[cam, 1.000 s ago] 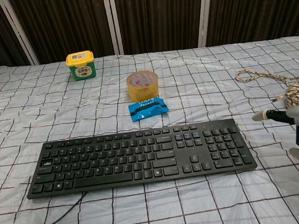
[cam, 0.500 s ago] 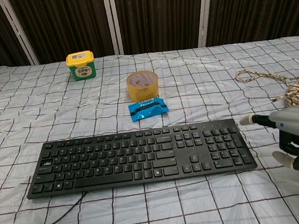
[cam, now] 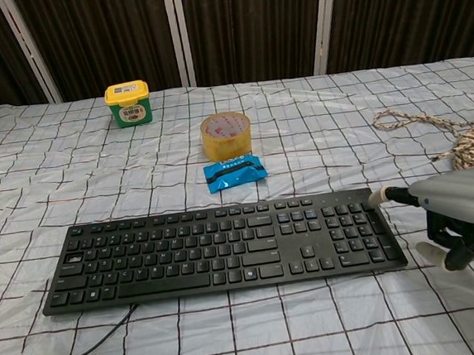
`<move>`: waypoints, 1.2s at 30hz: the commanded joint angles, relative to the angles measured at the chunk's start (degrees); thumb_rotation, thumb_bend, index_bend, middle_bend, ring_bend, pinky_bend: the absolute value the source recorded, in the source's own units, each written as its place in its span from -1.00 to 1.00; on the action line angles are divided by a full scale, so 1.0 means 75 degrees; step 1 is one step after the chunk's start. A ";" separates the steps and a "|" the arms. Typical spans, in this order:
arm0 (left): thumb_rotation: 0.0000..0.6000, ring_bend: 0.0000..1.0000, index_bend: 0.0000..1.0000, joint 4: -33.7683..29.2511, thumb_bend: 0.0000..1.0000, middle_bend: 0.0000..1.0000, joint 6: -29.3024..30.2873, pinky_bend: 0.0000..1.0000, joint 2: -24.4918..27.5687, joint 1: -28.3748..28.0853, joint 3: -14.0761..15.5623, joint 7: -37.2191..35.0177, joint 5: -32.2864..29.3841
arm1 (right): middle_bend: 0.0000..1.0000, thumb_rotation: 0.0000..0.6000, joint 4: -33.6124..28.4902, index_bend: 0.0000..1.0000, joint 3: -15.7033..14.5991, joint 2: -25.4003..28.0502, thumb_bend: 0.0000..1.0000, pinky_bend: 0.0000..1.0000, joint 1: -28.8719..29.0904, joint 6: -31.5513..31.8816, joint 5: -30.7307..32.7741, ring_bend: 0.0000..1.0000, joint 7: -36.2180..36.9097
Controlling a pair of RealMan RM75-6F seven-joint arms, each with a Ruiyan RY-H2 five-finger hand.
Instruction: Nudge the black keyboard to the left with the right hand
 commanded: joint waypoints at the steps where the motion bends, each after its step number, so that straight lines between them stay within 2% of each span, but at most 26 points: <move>1: 1.00 -1.00 -1.00 -0.0004 -1.00 -1.00 -0.0004 -1.00 0.0000 -0.0001 0.0000 0.0002 -0.0005 | 0.82 1.00 0.0032 -0.90 -0.0013 -0.0045 0.10 0.55 0.0077 0.0006 0.0111 0.82 0.0052; 13: 1.00 -1.00 -1.00 -0.0004 -1.00 -1.00 0.0006 -1.00 -0.0005 -0.0002 -0.0018 -0.0059 -0.0020 | 0.82 1.00 0.0223 -0.84 -0.0115 -0.0263 0.11 0.55 0.0367 0.0039 0.0545 0.82 0.0091; 25: 1.00 -1.00 -1.00 -0.0016 -1.00 -1.00 0.0004 -1.00 0.0008 -0.0005 -0.0017 -0.0096 -0.0014 | 0.82 1.00 0.0165 -0.83 -0.0223 -0.0375 0.10 0.55 0.0518 0.0245 0.0554 0.82 0.0123; 33: 1.00 -1.00 -1.00 -0.0016 -1.00 -1.00 0.0002 -1.00 0.0023 -0.0002 -0.0014 -0.0136 -0.0013 | 0.81 1.00 0.0012 -0.83 -0.0213 -0.0095 0.05 0.53 0.0355 0.0808 -0.0631 0.79 0.0560; 36: 1.00 -1.00 -1.00 -0.0009 -1.00 -1.00 0.0010 -1.00 0.0026 0.0003 -0.0006 -0.0139 -0.0001 | 0.66 1.00 -0.0175 -0.83 -0.0259 0.0188 -0.06 0.38 0.0198 0.1099 -0.1210 0.60 0.0801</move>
